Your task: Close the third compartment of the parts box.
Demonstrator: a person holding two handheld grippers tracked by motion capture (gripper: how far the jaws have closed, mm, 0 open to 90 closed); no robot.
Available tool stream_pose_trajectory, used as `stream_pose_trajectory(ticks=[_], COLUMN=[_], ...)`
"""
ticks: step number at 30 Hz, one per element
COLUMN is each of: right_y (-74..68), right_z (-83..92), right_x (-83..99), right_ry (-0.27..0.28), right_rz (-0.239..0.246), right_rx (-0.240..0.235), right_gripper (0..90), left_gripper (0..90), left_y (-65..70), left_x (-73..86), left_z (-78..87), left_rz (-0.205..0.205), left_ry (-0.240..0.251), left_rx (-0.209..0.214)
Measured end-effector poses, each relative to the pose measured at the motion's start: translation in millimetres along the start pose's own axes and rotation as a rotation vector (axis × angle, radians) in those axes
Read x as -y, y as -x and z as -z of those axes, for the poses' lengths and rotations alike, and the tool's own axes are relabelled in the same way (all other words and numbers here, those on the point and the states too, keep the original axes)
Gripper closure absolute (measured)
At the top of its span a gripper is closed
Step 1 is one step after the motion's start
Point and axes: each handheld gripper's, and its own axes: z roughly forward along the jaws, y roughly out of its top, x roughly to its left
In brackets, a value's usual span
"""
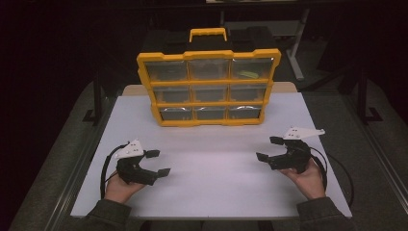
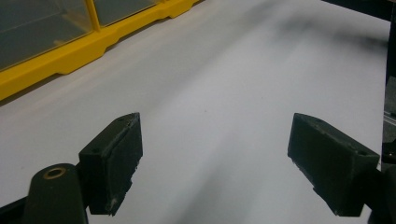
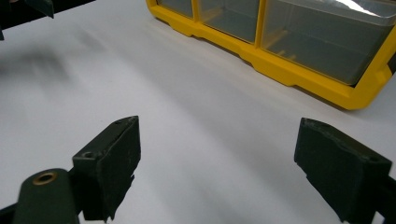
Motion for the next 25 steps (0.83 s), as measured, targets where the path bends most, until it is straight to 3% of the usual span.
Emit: stream_pose_trajectory(ticks=[15,25], right_y=[2.8,-1.5], right_z=[6.2,5.4], right_x=[16.7,20.2], right_ry=[-0.011,-0.013], right_rz=[-0.027,-0.011], right_rx=[-0.011,-0.022], right_gripper=[13.7,13.7], left_gripper=[17.7,17.7], left_y=[-0.5,-0.7], left_x=[6.2,10.3], left_z=[1.0,3.3], left_rz=[0.014,0.02], left_ry=[0.007,0.016], left_rx=[0.002,0.002])
